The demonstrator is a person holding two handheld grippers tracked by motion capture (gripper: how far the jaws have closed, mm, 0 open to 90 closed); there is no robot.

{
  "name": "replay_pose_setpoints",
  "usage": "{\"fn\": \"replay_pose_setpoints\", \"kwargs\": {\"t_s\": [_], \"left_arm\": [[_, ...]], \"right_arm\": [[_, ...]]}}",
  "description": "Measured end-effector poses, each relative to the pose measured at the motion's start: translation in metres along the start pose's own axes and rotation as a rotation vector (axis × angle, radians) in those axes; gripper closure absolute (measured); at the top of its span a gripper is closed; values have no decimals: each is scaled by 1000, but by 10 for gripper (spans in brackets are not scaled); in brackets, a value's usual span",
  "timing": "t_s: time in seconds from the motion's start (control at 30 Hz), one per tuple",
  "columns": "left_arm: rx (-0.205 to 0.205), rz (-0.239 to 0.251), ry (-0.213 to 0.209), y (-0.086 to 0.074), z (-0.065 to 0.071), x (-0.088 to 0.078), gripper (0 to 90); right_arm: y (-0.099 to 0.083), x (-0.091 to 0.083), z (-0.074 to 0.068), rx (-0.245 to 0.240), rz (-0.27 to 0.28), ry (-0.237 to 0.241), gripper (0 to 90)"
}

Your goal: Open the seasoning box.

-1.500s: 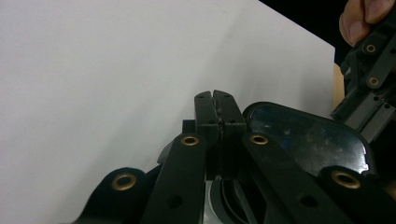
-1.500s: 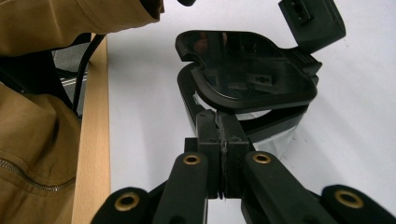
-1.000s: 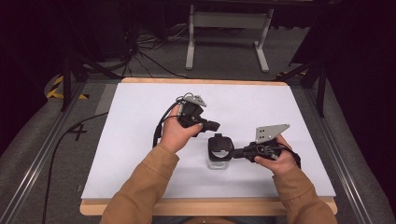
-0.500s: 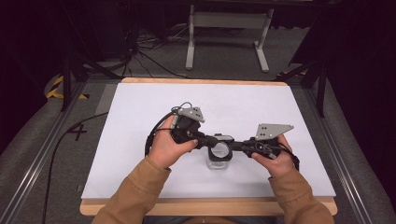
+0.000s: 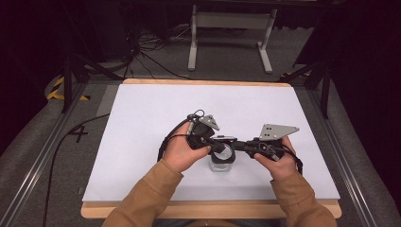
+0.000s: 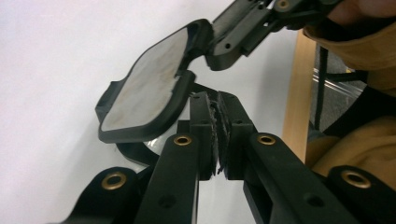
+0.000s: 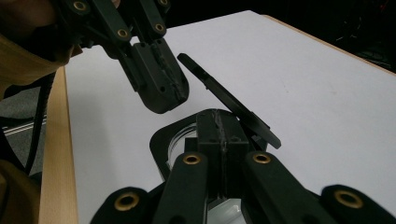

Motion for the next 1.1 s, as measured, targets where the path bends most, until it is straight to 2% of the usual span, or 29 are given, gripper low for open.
{"fn": "replay_pose_setpoints", "kwargs": {"t_s": [0.2, 0.5, 0.8, 1.1], "left_arm": [[-7, 19, 26, 2, -6, -2, 860], [-32, 74, 51, 4, -22, -9, 856], [-69, 162, 65, 8, -35, -14, 854], [-101, 219, 116, 10, -46, -14, 844]], "right_arm": [[-1, 1, 0, 3, -11, 1, 900], [-18, 15, -2, 0, -135, 25, 900], [-25, 17, -4, 13, -156, 26, 900], [-25, 17, -4, 0, -156, 19, 900]]}}
Point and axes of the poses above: each handheld gripper's, and its own axes: x roughly forward along the jaws, y roughly out of its top, z roughly to its right, the point moved 6 cm from there along x, roughly forward along the jaws, and after that the axes turned 15 degrees about x, right-handed, at the moved point
